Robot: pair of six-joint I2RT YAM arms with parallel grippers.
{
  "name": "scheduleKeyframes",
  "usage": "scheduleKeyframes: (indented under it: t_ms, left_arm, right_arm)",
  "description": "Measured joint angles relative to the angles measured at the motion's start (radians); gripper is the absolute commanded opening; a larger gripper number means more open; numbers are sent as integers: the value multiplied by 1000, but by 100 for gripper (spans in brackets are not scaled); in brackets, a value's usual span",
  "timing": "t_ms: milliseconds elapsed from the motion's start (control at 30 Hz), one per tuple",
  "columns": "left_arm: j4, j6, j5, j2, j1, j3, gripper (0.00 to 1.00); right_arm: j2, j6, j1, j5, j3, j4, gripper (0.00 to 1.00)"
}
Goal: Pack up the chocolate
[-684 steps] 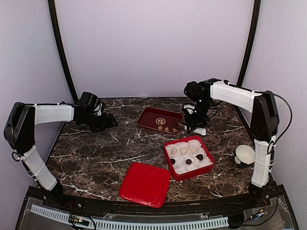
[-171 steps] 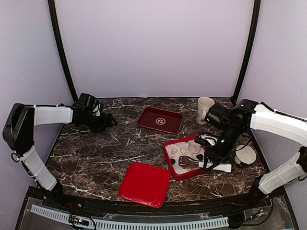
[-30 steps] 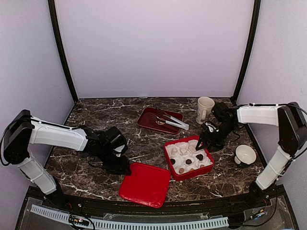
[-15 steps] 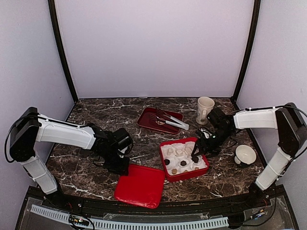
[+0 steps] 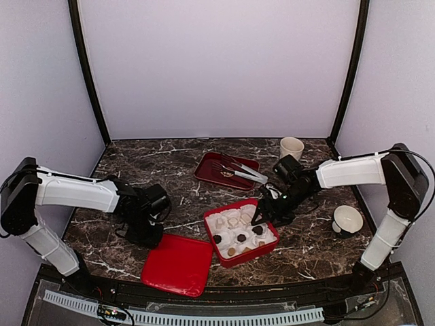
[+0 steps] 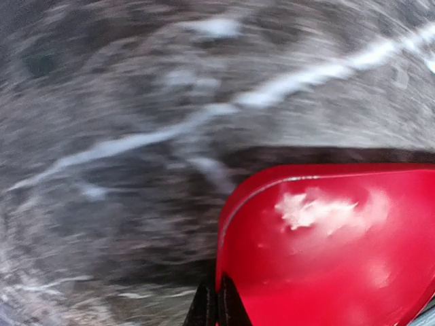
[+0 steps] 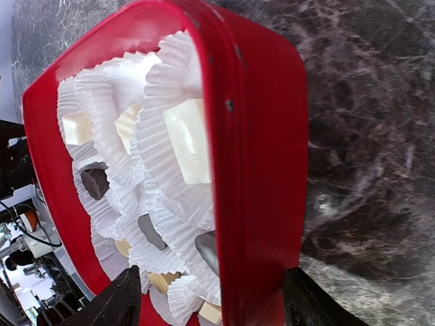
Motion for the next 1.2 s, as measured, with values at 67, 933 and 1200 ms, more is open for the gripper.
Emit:
scheduleKeyframes:
  t_ms: [67,933,1200]
  left_arm:
    - [-30,0,-10,-32,48,-13,0]
    - [-153,78,-179,-144,322,312,0]
    - [-3,115,-48,-317,317,362,0]
  right_arm:
    - [10,35,32,-3,1,24,74]
    - [-307,163,26,-29,-42,119,76]
    - [-335,161,27,-60,120,263,71]
